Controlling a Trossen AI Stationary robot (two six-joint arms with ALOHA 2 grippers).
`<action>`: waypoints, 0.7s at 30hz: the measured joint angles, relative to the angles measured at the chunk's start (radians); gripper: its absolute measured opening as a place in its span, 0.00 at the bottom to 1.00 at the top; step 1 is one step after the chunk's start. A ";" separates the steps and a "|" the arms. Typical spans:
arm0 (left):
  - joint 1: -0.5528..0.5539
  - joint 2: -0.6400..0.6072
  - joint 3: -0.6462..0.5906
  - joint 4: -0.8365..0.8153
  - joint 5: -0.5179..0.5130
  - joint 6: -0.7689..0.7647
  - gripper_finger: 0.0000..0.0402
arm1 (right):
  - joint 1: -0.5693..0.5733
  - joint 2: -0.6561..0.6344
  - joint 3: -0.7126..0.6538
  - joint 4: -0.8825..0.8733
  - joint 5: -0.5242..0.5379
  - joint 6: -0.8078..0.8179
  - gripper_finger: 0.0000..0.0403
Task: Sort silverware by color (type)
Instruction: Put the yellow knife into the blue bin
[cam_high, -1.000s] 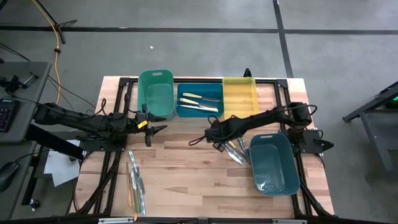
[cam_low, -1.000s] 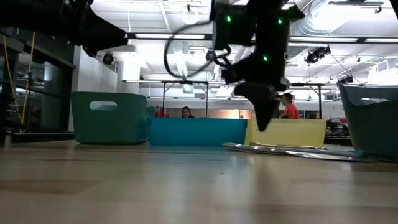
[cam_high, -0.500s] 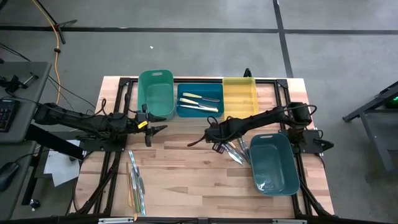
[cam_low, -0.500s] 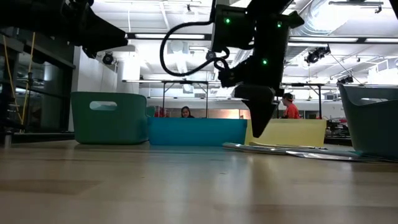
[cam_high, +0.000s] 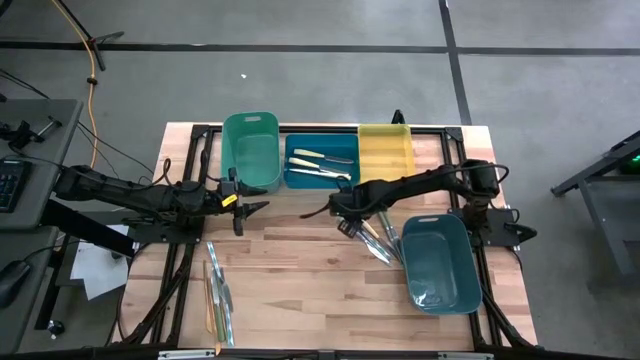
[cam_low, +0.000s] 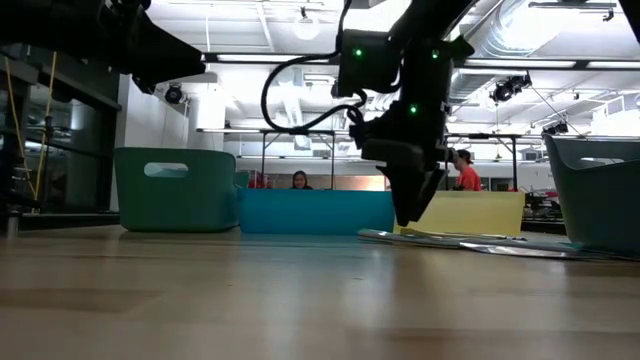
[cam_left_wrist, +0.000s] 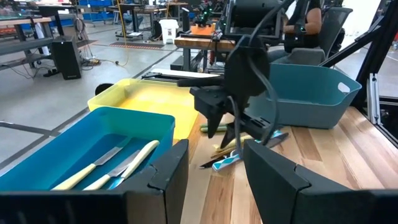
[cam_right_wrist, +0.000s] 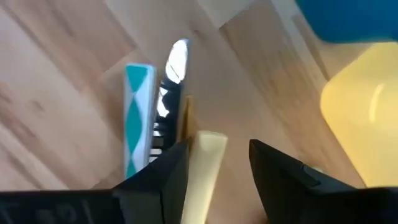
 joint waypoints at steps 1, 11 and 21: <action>0.000 0.000 0.000 0.000 0.002 0.000 0.36 | -0.001 0.000 0.000 0.001 0.000 0.000 0.40; 0.000 0.000 0.000 0.000 0.010 -0.001 0.36 | -0.017 0.004 0.000 0.010 -0.051 0.000 0.35; 0.000 0.000 0.000 0.000 0.010 -0.001 0.36 | -0.041 0.037 0.000 0.025 -0.072 -0.001 0.35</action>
